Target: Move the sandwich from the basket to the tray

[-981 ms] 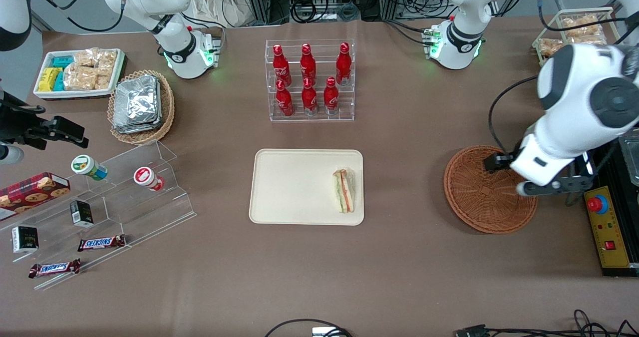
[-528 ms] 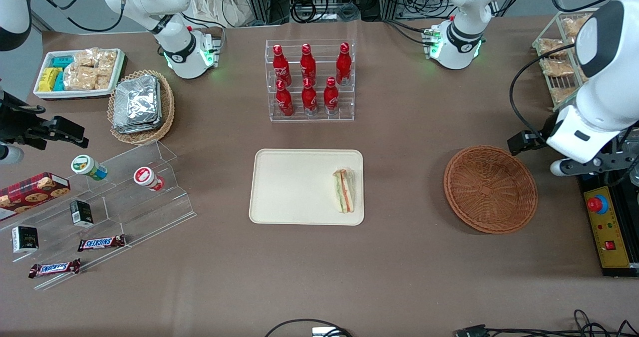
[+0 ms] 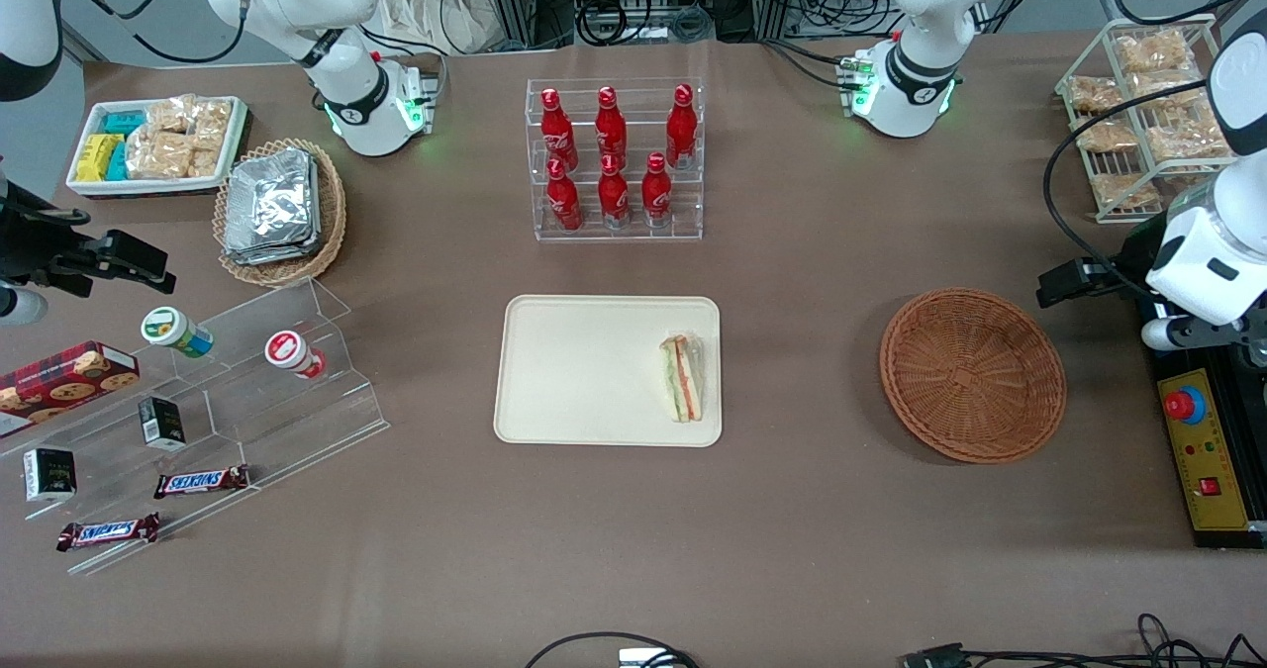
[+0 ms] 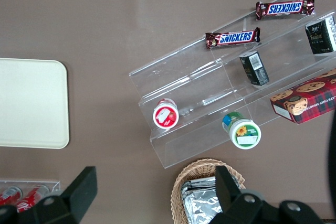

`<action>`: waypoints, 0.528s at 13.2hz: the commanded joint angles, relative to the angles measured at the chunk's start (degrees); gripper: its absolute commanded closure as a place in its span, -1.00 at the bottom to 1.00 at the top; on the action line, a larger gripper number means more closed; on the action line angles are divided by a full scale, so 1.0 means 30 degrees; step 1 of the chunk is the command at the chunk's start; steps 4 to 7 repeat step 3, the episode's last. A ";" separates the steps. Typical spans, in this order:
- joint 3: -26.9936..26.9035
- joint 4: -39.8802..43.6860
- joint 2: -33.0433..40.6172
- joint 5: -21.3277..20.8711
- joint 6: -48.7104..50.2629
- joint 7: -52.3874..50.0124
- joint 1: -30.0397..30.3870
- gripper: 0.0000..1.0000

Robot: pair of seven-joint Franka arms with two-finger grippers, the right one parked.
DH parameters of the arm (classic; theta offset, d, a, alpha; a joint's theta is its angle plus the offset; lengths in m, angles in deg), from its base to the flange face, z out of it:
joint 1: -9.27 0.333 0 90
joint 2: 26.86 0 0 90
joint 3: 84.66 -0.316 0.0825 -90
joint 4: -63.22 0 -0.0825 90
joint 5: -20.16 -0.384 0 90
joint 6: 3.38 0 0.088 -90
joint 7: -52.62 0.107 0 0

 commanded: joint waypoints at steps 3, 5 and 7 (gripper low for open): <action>0.0203 0.0694 -0.0061 -0.1484 0.1229 -0.0330 -0.0111 -1.00; 0.0203 0.0694 -0.0061 -0.1484 0.1229 -0.0330 -0.0111 -1.00; 0.0203 0.0694 -0.0061 -0.1484 0.1229 -0.0330 -0.0111 -1.00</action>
